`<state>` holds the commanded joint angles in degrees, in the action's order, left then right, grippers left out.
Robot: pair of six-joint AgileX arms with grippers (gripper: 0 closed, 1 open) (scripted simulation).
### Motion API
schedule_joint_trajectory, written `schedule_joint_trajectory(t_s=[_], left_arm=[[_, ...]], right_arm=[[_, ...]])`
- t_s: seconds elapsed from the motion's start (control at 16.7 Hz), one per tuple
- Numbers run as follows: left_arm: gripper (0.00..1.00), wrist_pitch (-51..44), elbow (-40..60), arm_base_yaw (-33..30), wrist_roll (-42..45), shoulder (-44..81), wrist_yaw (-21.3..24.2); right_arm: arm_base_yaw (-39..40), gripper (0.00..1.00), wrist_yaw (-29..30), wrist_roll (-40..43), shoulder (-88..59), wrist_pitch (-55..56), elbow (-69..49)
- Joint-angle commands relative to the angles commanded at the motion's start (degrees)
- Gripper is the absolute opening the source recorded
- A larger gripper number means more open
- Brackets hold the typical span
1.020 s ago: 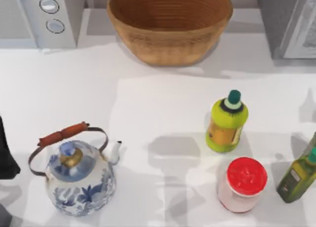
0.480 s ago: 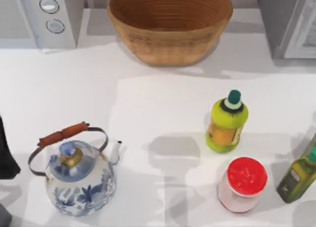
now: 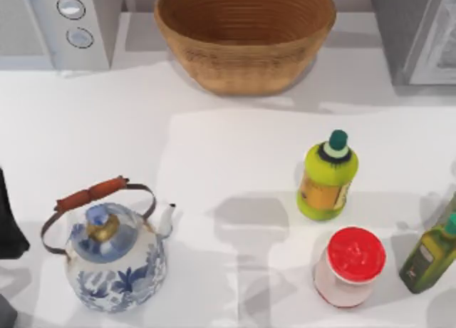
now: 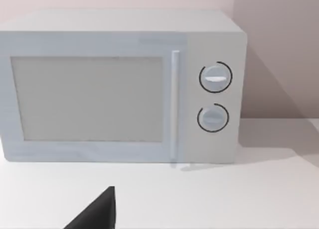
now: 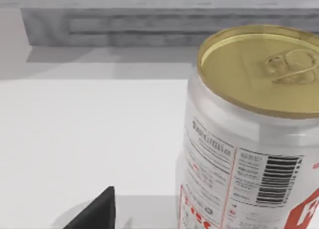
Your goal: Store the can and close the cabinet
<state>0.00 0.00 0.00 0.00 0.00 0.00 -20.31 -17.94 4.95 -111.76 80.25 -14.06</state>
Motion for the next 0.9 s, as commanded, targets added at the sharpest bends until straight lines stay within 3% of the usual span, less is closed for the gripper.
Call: schedule_joint_trajectory(t_s=[0.54,0.84,0.9], left_arm=[[1.00,0.00,0.00,0.00,0.00,0.00,0.00],[1.00,0.00,0.00,0.00,0.00,0.00,0.00],[1.00,0.00,0.00,0.00,0.00,0.00,0.00]], right_arm=[[3.59,1.00,3.62,-1.12,-8.89,-2.99,-12.08],[3.84,1.00,3.87,-1.19,-9.61,-2.92,-12.72],[3.84,0.92,3.87,-1.19,-9.61,-2.92,-12.72]])
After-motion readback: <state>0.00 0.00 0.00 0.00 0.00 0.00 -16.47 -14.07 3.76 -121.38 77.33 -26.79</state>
